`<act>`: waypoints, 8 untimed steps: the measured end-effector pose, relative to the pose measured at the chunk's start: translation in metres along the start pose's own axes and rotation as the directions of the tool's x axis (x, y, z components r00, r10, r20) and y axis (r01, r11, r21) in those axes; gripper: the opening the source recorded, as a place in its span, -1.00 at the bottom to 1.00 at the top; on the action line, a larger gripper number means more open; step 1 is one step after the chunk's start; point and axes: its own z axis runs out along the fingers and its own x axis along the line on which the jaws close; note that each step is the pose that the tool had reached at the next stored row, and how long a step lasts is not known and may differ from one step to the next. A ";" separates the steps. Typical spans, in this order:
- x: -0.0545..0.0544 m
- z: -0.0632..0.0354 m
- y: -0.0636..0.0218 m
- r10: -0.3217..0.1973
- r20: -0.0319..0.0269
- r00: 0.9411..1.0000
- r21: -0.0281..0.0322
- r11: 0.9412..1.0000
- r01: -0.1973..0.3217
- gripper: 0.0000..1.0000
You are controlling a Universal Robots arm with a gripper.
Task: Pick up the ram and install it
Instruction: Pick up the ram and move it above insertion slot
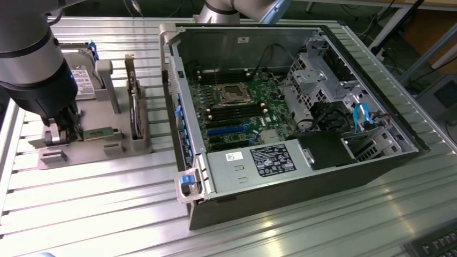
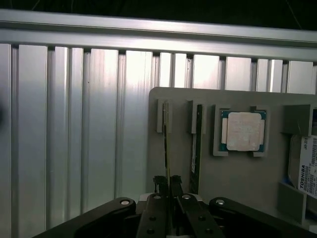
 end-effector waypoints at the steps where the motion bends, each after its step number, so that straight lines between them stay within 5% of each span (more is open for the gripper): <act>1: 0.000 -0.0005 0.0000 0.000 0.000 1.000 0.000 1.000 0.000 -0.72; 8: 0.000 -0.0043 0.0001 0.000 0.000 1.000 0.000 1.000 0.000 -0.73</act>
